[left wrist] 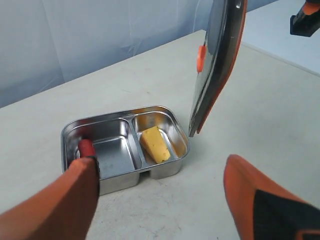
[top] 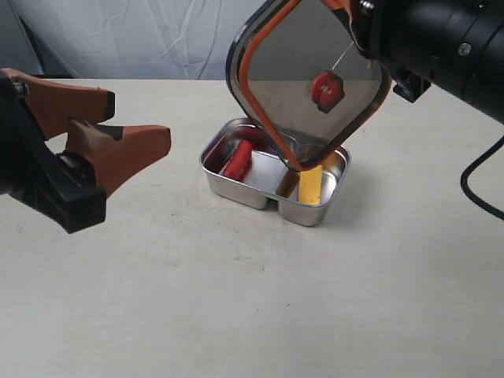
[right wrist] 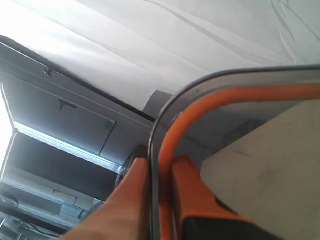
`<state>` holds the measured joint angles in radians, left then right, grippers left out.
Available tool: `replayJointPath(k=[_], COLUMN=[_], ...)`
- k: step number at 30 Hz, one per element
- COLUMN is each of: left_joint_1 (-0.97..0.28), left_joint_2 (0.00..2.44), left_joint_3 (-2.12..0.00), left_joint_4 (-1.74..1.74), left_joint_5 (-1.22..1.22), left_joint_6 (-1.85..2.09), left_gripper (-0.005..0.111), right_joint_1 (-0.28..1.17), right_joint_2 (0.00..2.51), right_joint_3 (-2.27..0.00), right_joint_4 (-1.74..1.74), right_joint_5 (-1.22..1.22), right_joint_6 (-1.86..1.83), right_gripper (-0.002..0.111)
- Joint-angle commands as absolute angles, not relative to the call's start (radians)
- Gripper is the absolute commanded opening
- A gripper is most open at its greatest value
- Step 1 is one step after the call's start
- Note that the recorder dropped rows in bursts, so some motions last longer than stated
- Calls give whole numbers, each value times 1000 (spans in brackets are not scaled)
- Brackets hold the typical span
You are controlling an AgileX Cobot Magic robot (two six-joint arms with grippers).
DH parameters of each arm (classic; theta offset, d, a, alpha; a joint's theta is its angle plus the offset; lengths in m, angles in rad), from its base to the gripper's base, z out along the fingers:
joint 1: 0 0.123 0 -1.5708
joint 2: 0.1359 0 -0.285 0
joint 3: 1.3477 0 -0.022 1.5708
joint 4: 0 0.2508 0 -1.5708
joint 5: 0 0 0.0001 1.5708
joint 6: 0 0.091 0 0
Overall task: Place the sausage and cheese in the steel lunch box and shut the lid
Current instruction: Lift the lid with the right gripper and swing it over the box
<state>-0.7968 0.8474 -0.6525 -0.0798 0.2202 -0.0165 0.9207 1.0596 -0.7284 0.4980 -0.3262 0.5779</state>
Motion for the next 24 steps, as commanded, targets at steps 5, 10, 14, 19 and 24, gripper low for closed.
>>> replayJointPath(k=[5, 10, 14, 19, 24], left_joint_1=[-801, -801, -801, -801, -801], left_joint_2=[845, 845, 845, 854, 854], left_joint_3=[-648, -648, -648, -648, -648], left_joint_4=[-79, -72, -72, -72, -72], left_joint_5=[135, 69, 46, 14, 8], left_joint_6=[172, 195, 207, 213, 213], left_gripper=[67, 67, 67, 67, 67], right_joint_1=[919, 919, 919, 919, 919], right_joint_2=[1063, 1063, 1063, 1100, 1176], right_joint_3=[-731, -731, -731, -731, -731], right_joint_4=[270, 216, 132, 38, -26], right_joint_5=[-476, -511, -612, -691, -799], right_joint_6=[847, 920, 999, 1134, 1258], right_gripper=[-1, -1, -1, -1, -1])
